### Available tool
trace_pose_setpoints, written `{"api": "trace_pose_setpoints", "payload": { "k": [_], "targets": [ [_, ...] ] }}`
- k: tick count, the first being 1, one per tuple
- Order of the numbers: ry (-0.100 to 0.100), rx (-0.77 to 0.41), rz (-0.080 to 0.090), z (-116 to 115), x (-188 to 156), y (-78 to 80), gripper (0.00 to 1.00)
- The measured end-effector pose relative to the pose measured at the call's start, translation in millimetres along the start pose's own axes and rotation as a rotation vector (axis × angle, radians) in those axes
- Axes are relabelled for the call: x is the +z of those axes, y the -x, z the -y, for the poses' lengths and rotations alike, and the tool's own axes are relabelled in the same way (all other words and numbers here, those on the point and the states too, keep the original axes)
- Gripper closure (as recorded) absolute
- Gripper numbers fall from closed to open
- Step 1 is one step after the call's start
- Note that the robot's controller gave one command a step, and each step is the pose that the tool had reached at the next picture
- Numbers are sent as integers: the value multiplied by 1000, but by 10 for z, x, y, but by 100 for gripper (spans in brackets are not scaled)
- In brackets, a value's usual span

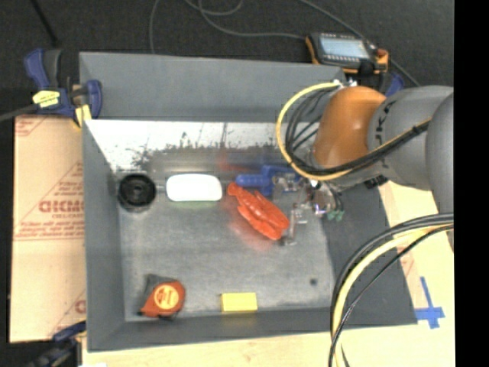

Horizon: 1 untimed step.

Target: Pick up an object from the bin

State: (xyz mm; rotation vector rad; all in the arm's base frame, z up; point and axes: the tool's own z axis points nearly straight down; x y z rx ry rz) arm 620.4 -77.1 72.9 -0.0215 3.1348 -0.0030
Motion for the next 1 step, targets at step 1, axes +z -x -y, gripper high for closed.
{"api": "trace_pose_setpoints", "payload": {
  "k": [1],
  "targets": [
    [1,247,-4,-160,12,-109,0]
  ]
}}
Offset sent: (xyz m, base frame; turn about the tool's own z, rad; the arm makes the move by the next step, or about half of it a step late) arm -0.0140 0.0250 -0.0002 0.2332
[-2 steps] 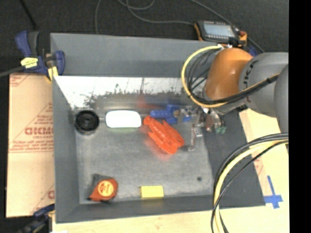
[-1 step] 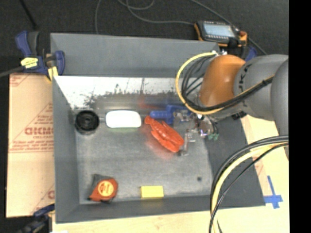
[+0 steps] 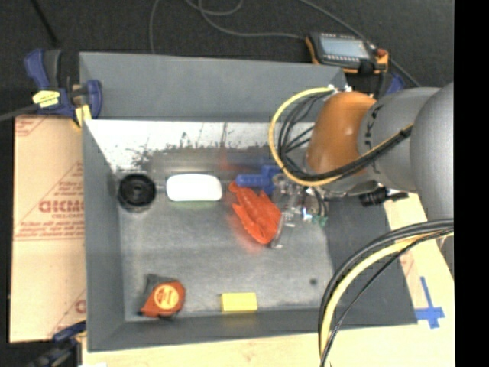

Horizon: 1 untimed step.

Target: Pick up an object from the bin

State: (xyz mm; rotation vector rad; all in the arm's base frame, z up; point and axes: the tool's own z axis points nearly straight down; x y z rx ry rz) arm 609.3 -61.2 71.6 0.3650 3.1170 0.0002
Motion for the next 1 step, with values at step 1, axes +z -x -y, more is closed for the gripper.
{"api": "trace_pose_setpoints", "payload": {
  "k": [1],
  "targets": [
    [-1,-17,-1,-71,-20,-36,100]
  ]
}}
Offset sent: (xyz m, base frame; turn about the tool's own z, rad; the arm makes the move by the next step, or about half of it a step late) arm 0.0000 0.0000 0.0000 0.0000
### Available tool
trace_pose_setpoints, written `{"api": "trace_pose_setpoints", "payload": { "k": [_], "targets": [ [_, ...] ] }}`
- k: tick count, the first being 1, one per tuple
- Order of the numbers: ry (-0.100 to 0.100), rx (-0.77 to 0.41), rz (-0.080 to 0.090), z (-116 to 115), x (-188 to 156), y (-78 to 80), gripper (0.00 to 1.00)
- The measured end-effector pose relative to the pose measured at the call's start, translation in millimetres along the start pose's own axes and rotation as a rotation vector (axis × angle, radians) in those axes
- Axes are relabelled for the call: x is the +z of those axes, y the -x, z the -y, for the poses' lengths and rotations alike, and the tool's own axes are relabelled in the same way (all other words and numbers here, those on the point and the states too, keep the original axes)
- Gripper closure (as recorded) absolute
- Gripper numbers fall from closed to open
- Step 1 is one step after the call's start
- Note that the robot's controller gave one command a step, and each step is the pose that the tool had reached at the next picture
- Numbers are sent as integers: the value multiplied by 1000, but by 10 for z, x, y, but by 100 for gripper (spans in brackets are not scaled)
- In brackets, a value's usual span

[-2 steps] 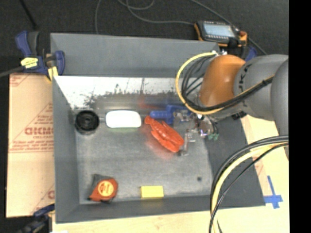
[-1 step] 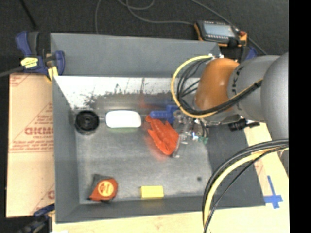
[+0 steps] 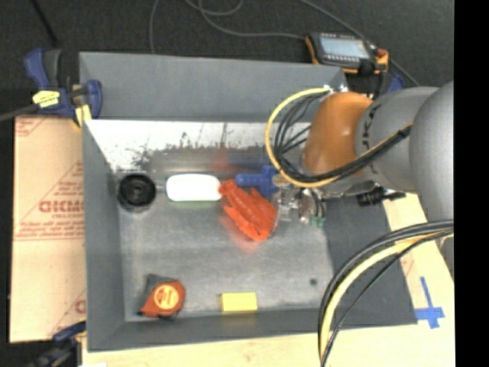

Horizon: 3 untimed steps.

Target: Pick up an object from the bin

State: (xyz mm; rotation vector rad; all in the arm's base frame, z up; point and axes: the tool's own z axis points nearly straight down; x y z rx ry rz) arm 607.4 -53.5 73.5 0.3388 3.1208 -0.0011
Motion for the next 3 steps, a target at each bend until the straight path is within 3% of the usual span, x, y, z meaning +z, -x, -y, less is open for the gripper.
{"api": "trace_pose_setpoints", "payload": {
  "k": [1,2,3],
  "targets": [
    [0,-1,0,1,0,0,100],
    [0,-14,1,-78,-74,177,100],
    [-1,-40,3,-241,-61,-84,100]
  ]
}}
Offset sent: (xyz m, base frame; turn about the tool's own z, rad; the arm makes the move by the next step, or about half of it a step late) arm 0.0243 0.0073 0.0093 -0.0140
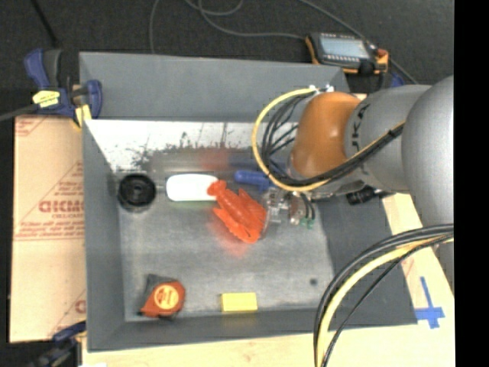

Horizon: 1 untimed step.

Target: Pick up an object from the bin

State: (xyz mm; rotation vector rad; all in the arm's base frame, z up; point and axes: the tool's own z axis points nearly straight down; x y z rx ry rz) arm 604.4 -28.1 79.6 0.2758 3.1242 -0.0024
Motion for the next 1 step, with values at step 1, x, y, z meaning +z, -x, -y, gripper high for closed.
{"api": "trace_pose_setpoints", "payload": {
  "k": [1],
  "targets": [
    [1,-6,-5,-25,-59,-46,100]
  ]
}}
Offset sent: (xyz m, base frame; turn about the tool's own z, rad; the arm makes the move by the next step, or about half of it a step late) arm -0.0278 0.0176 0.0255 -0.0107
